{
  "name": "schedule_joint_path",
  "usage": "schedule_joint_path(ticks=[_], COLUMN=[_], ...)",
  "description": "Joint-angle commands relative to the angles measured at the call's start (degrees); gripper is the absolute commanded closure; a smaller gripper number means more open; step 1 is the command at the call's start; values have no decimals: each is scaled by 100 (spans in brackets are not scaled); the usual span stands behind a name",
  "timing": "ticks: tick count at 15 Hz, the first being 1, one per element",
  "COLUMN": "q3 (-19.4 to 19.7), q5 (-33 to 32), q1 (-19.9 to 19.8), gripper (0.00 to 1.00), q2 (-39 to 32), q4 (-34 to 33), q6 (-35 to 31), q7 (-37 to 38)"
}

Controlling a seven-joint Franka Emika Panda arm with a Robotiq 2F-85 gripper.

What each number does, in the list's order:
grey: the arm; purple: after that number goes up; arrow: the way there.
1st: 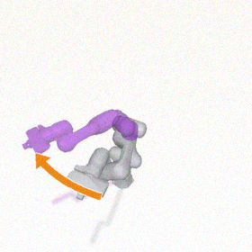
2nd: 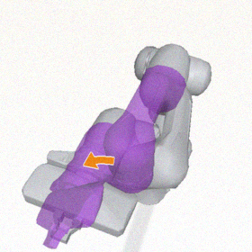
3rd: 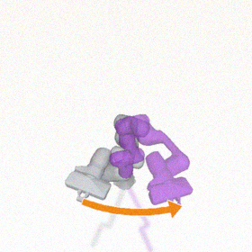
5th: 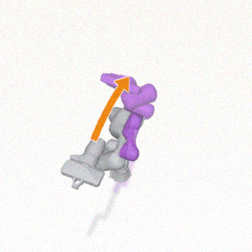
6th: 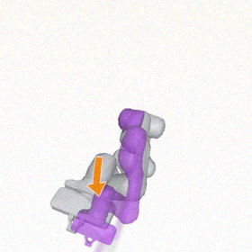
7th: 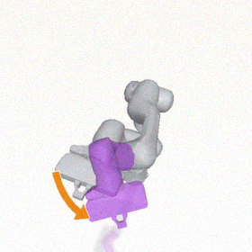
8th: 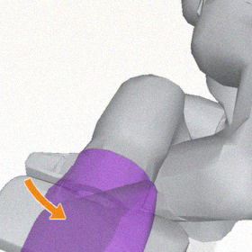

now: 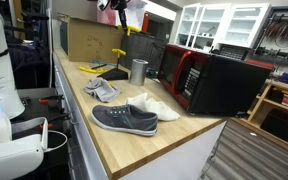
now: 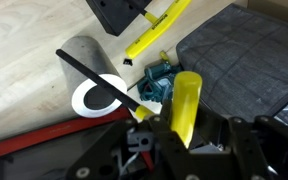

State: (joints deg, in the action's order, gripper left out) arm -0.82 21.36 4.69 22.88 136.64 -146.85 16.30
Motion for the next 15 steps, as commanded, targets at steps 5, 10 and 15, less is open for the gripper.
schedule_joint_path(ticks=[5,10,15], q3=[-15,38,36], q5=[582,843,1077], q1=[191,225,230], gripper=[94,94,94], q2=[-210,-654,-1118], q4=[-674,-1123,-1441], q6=[-635,-1085,-1260], q7=[4,0,-25])
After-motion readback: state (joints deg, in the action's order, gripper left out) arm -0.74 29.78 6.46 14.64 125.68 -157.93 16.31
